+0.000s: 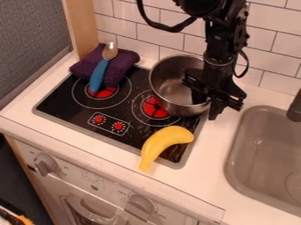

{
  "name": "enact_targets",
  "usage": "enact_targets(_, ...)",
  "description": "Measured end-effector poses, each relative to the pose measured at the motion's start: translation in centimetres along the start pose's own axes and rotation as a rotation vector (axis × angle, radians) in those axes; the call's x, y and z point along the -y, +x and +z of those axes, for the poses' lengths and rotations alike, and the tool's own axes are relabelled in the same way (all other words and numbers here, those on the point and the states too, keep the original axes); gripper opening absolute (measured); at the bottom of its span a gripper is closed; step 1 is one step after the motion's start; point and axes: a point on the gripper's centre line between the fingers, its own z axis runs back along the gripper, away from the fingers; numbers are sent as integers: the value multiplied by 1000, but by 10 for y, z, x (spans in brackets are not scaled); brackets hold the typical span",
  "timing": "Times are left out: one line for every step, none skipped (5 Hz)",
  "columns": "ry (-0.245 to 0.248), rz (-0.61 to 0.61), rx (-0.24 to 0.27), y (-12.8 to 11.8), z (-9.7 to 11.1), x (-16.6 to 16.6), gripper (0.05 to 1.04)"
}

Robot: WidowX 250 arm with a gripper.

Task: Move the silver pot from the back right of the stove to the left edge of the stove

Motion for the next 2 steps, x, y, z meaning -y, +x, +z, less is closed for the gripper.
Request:
enact_targets(7,-25,0,-1,4,1,170)
enact_targets(15,-60,13,-4,20,-2,82)
